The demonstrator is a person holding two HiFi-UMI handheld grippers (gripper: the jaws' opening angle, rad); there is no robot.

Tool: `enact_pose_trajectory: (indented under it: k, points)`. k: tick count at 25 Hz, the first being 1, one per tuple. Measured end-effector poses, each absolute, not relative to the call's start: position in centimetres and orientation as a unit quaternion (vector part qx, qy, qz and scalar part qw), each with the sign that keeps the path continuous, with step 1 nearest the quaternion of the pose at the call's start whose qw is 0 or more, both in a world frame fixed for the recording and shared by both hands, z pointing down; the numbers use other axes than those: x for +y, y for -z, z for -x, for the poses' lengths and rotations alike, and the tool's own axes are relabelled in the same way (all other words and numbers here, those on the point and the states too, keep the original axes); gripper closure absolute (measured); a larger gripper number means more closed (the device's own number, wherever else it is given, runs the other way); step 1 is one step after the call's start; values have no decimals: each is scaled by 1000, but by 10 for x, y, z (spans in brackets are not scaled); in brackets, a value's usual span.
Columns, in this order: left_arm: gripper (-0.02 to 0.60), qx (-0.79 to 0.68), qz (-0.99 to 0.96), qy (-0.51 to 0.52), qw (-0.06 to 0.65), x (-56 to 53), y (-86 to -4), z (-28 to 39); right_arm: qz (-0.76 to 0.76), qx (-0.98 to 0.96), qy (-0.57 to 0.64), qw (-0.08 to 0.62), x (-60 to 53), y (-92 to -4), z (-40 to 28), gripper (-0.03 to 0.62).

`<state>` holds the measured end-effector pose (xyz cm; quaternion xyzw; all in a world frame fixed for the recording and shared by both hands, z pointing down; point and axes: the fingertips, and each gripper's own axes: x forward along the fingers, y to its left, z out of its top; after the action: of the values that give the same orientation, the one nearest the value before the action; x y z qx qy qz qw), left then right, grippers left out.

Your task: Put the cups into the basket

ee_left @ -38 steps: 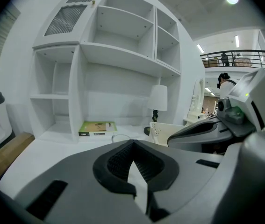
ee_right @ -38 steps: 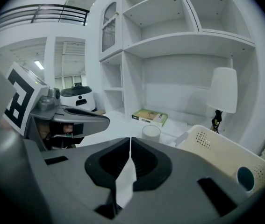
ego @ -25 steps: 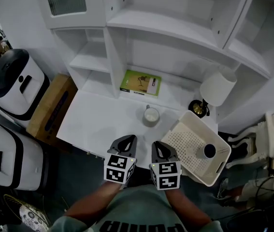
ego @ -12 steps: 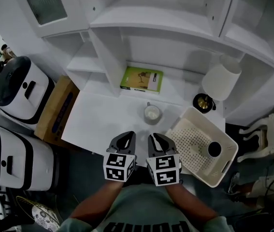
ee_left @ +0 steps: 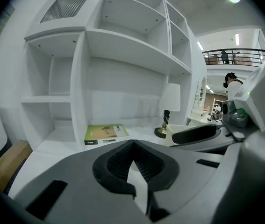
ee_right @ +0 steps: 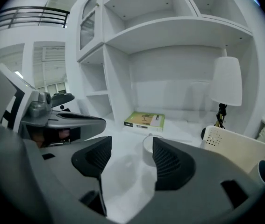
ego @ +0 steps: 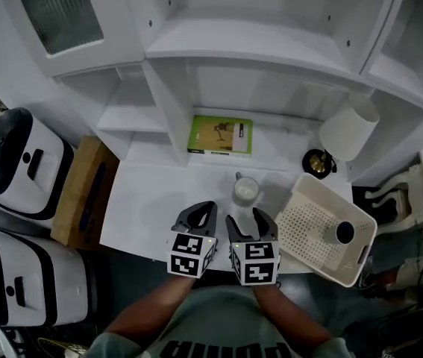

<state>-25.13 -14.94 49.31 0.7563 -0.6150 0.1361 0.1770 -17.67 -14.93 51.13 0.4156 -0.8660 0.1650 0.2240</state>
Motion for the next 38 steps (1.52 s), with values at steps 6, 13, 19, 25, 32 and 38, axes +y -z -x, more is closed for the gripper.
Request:
enact_pose_trajectory:
  k: [6,13,19,25,32,38]
  points:
    - [574,-579,-781,-149,180,-175,-506,270,-467,-830,-188,238,-172,-536,192,291]
    - [574,-539,-805,-165,183,-203,-521,275,-521,-795,-199,239,-198,-548,194,268]
    - [574,-510,-819,-182,189,-224,-538,273,-549,-766,-211,259,-225,-572,188,240]
    - [574,-494,-825,-191,197,-242,-554,274,-556,-748,-232,279,-242,-604,187,223]
    - [574,-482,-829,-193,206,-256,-568,277,-561,-733,-245,297,-252,-630,187,210]
    - [574,-474,-833,-196,207,-263,-574,274,-559,-728,-252,305,-258,-644,186,203]
